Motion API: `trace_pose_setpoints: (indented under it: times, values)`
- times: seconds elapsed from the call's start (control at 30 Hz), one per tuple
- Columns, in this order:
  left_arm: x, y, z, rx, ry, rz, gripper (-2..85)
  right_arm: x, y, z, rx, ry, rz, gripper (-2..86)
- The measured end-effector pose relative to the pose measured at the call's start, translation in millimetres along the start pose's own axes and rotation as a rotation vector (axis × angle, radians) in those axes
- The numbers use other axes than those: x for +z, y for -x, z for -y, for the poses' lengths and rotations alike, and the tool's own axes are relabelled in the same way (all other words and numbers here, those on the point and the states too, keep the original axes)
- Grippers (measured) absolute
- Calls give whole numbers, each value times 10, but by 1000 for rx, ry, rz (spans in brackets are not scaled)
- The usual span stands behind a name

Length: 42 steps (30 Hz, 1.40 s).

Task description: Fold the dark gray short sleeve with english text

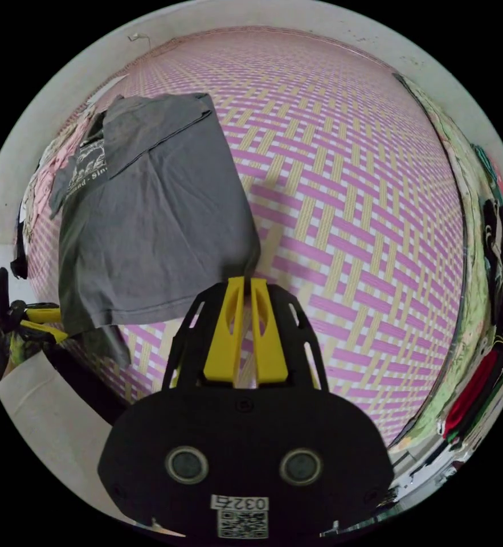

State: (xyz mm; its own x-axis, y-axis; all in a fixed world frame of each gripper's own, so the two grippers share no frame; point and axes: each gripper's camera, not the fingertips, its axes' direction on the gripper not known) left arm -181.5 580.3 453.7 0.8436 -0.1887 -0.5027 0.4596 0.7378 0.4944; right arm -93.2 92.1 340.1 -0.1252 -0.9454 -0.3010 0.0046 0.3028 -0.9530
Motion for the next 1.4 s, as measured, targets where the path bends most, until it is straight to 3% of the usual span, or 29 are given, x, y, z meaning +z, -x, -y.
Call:
trace_pose_setpoints:
  times: [0.1, 0.17, 0.27, 0.47, 0.67, 0.97, 1.4]
  values:
    - [5, 42, 96, -13, 2, -33, 91, -83, -164, 12, 3, 12, 119, -6]
    - [3, 48, 95, -12, -8, -35, 97, -382, -441, -67, 43, -121, 440, -8]
    - [1, 71, 42, -9, -28, -27, 107, -942, -687, -173, 35, -343, 726, -8]
    - [-2, 79, 75, 61, -35, -86, 136, -2085, -424, -109, -197, -580, 1026, -7]
    - [-197, 96, -13, 105, -133, -68, 150, -2865, 409, 104, -382, -607, 997, -6]
    - [-300, 344, -278, 75, -216, -63, 178, -3348, 1453, 107, -440, -626, 935, -6]
    - [-888, 748, -825, 88, -422, -12, 197, -4276, 2248, -291, -578, -786, 756, -6]
